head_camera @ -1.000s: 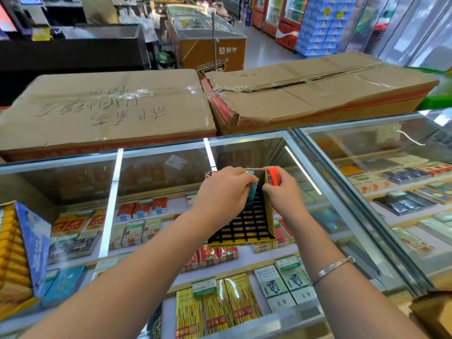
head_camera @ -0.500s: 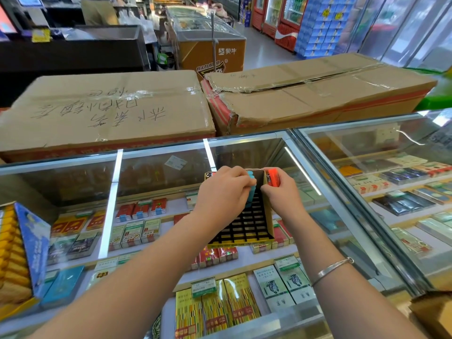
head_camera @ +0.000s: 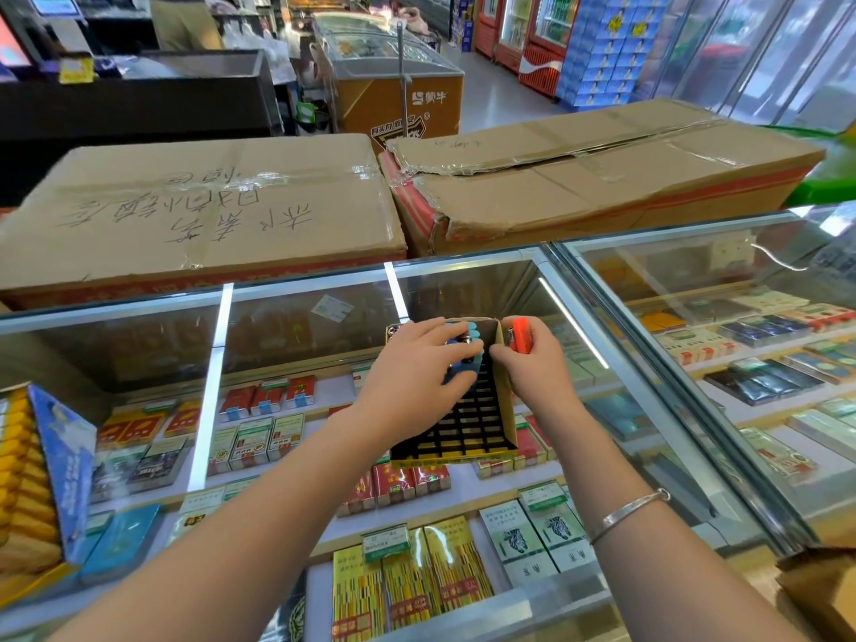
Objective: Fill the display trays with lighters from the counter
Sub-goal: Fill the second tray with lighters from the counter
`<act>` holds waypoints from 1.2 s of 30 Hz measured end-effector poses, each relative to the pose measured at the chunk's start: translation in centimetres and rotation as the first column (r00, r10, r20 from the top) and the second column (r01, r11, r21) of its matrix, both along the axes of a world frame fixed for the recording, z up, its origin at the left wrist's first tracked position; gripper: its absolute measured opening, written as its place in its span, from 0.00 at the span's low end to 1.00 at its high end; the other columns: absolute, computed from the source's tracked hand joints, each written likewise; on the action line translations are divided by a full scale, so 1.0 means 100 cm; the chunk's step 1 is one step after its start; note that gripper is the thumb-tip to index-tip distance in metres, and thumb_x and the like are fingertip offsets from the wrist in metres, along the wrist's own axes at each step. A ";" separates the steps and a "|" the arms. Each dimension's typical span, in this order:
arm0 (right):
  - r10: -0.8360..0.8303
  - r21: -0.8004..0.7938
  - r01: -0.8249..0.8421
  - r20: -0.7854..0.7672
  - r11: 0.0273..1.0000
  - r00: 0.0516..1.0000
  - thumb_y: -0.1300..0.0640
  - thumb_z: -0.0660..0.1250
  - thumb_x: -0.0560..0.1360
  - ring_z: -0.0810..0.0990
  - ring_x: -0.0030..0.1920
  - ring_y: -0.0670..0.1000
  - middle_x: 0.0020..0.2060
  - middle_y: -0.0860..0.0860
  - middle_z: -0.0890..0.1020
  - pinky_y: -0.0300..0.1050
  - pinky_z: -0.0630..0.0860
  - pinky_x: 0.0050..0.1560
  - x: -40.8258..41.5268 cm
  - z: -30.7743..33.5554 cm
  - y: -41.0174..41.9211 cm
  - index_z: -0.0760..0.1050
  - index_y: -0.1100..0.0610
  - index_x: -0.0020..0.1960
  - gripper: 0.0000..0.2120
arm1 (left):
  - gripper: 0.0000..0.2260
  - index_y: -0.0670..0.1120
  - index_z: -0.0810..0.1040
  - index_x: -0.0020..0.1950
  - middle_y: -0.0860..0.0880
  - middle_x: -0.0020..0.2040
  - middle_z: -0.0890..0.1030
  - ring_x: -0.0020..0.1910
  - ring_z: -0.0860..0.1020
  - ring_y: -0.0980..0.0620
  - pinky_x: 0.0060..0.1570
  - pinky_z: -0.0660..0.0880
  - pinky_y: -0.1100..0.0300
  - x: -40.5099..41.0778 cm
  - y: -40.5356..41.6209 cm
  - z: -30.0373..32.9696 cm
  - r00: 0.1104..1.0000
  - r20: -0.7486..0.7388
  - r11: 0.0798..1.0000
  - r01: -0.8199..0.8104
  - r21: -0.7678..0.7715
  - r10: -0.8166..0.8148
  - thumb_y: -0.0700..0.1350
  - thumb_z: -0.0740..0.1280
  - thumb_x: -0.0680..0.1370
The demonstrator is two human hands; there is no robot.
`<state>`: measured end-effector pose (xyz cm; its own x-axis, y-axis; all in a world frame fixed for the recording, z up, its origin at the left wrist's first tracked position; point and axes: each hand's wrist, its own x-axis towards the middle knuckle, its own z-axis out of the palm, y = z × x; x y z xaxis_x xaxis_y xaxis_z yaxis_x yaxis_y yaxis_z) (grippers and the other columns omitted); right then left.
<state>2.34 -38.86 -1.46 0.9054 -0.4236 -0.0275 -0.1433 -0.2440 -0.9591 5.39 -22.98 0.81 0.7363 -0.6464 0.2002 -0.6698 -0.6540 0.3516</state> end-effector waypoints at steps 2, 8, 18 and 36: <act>-0.070 0.063 0.071 -0.011 0.995 0.997 0.61 0.64 0.72 0.70 0.35 0.48 0.36 0.50 0.71 0.43 0.68 0.35 -0.003 -0.001 0.000 0.69 0.50 0.46 0.08 | 0.19 0.54 0.67 0.71 0.55 0.72 0.66 0.73 0.57 0.54 0.68 0.43 0.61 0.000 0.008 -0.001 0.999 -0.041 0.999 0.022 -0.037 -0.024 0.51 0.60 0.80; 0.114 0.291 -0.136 0.092 0.947 0.989 0.66 0.64 0.69 0.74 0.35 0.46 0.35 0.45 0.75 0.40 0.71 0.35 -0.020 0.025 0.000 0.76 0.48 0.46 0.14 | 0.16 0.54 0.72 0.67 0.57 0.66 0.72 0.67 0.65 0.57 0.63 0.60 0.61 -0.001 0.012 0.007 0.971 -0.237 0.955 -0.102 -0.279 0.035 0.46 0.63 0.79; 0.565 0.542 -0.590 0.238 0.598 0.790 0.58 0.63 0.76 0.70 0.23 0.49 0.32 0.56 0.79 0.37 0.70 0.23 -0.036 0.038 0.002 0.75 0.59 0.53 0.08 | 0.13 0.64 0.73 0.59 0.64 0.55 0.78 0.57 0.73 0.68 0.53 0.70 0.70 -0.017 0.020 0.027 0.894 -0.420 0.810 -0.127 -0.573 -0.157 0.49 0.64 0.77; 0.084 0.423 -0.116 0.095 0.899 0.992 0.59 0.61 0.79 0.79 0.35 0.51 0.38 0.56 0.82 0.39 0.77 0.32 -0.019 0.031 0.007 0.73 0.59 0.45 0.05 | 0.08 0.55 0.78 0.50 0.55 0.44 0.76 0.42 0.76 0.58 0.43 0.77 0.65 -0.011 0.040 0.028 0.925 -0.378 0.806 -0.197 -0.559 -0.036 0.42 0.67 0.76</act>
